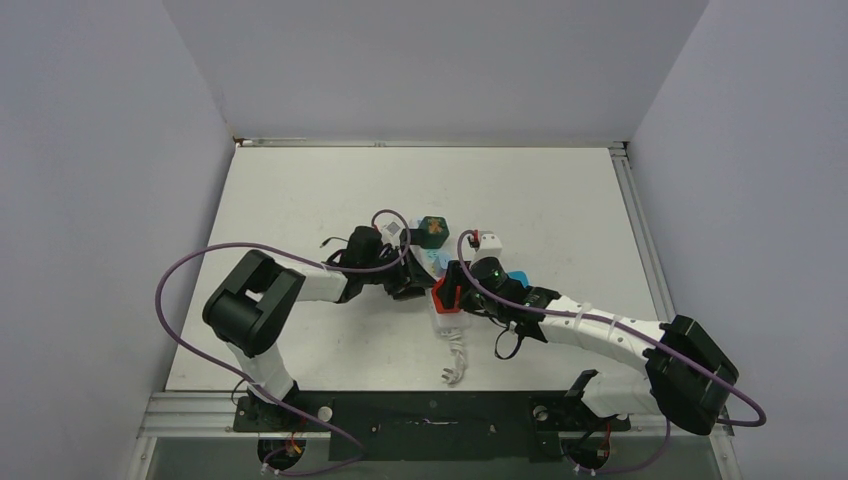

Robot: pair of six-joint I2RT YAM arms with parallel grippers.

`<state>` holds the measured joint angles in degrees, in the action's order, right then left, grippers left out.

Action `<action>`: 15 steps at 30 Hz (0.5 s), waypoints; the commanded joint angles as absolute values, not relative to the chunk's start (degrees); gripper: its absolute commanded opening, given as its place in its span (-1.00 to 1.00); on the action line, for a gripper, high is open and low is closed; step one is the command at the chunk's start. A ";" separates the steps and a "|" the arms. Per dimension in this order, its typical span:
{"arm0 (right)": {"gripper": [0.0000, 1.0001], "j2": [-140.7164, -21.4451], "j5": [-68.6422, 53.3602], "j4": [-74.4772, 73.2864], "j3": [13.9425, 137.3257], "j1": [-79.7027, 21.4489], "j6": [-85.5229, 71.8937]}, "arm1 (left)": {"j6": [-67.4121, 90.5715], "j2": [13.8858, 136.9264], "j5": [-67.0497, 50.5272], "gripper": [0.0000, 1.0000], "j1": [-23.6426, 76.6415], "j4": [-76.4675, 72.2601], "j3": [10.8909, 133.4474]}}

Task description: Pull the plug off the socket

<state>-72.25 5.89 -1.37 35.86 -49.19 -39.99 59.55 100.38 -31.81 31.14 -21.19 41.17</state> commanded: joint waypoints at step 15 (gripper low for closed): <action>-0.89 -71.97 3.01 3.76 37.88 -48.58 -40.28 | 59.79 101.51 -33.14 -0.60 31.29 -26.12 41.48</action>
